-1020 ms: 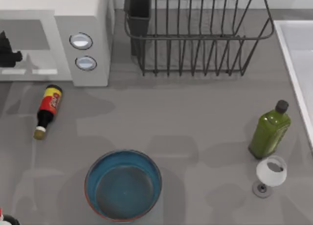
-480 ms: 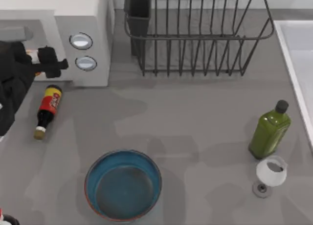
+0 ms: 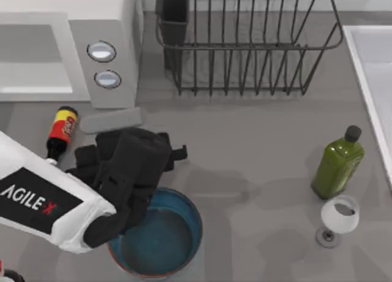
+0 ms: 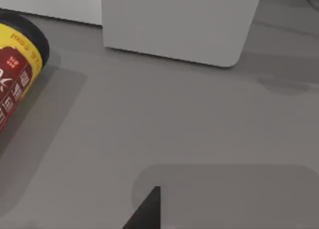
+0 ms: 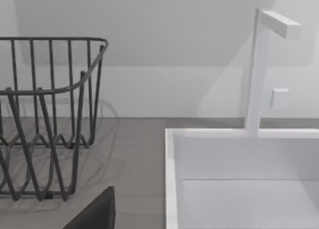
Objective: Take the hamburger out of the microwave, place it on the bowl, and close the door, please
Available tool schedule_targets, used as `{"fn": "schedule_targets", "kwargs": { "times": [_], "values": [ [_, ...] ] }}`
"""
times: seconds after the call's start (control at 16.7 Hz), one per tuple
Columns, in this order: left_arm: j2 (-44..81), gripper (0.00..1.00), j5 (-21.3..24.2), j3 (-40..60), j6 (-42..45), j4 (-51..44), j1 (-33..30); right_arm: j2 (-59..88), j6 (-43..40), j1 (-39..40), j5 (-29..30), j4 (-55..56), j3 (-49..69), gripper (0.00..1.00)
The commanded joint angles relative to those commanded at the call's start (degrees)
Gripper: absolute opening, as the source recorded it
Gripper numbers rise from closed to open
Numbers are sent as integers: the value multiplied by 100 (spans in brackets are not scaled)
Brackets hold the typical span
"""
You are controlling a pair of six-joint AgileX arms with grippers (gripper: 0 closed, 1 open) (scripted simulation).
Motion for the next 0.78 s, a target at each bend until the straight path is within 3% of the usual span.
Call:
{"fn": "schedule_targets", "kwargs": {
  "times": [0.42, 0.6, 0.78],
  "values": [
    [-9, 0, -2795, -560, -2092, -1147, -2890, 0, 0, 0, 0, 0, 0, 100],
    [-2, 0, -3527, -705, -2642, -1447, -3645, 0, 0, 0, 0, 0, 0, 100],
    [2, 0, -3792, -757, -2840, -1555, -3916, 0, 0, 0, 0, 0, 0, 100]
  ]
}}
